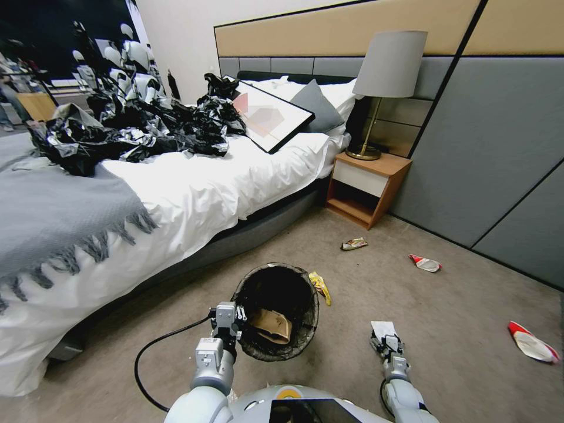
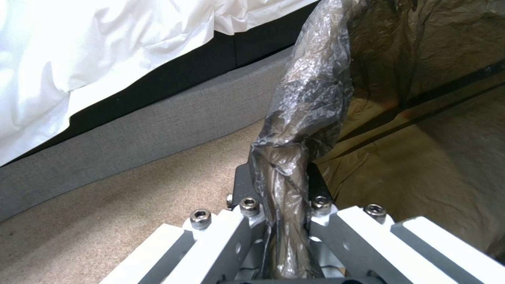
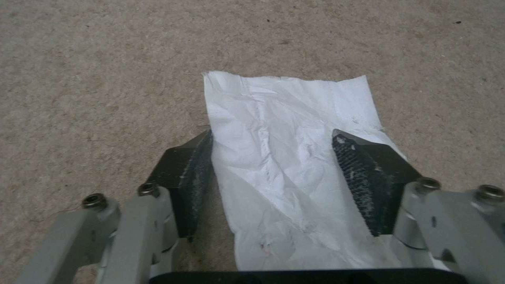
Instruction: Pick up the trash bin, then pick up the garbage from the floor and place it into the trash bin.
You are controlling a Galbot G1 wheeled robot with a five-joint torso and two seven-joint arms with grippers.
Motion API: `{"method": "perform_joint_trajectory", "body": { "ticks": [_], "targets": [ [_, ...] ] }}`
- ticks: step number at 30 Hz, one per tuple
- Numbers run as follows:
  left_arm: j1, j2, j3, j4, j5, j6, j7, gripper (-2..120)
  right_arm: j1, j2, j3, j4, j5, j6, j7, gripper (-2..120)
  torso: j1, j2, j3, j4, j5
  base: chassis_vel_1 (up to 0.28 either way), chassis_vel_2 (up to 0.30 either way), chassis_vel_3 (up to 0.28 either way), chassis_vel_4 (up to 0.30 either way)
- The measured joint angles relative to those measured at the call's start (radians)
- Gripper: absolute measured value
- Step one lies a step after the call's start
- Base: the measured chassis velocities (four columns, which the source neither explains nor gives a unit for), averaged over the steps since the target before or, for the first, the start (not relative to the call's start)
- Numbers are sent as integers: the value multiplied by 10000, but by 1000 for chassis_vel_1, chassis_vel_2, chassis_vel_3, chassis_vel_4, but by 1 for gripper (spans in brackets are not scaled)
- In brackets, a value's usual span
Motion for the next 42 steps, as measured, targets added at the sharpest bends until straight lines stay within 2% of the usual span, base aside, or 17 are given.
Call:
{"method": "perform_joint_trajectory", "body": {
  "ticks": [1,5,12,17,20,33,37,38,42],
  "targets": [
    [1,-1,0,0,0,-2,0,0,-1,1,0,-18,-9,22,-17,51,0,0,0,0,1,0,0,0,0],
    [2,-2,-1,0,-1,-4,0,0,-1,2,-1,-35,-13,43,-27,46,-1,0,1,0,1,0,0,0,0],
    [4,-6,10,1,-6,-11,1,0,-19,0,74,-126,-53,204,-101,24,0,0,1,1,-5,0,0,0,0],
    [3,-2,15,0,-6,-13,1,0,-44,-3,110,-131,-60,241,-131,13,1,0,2,-2,-9,0,0,0,0],
    [6,-5,17,0,-8,-15,2,0,-51,-16,130,-141,-61,259,-186,0,2,0,3,-7,-10,0,0,0,0],
    [0,-2,21,1,-17,-34,4,0,-84,-13,211,-115,-74,497,-359,0,1,-2,3,-5,-2,0,0,0,0],
    [-15,0,25,18,-19,-36,3,0,-273,22,220,303,-76,546,-321,0,2,-2,4,-16,-2,0,0,0,0],
    [-18,8,29,25,-21,-37,3,0,-393,37,205,701,-69,586,-297,0,2,-2,4,-20,-1,0,0,0,0],
    [-30,34,49,61,-28,-37,6,0,-856,95,77,2504,61,1028,-372,0,2,-2,3,-13,-5,0,0,0,0]
  ]
}}
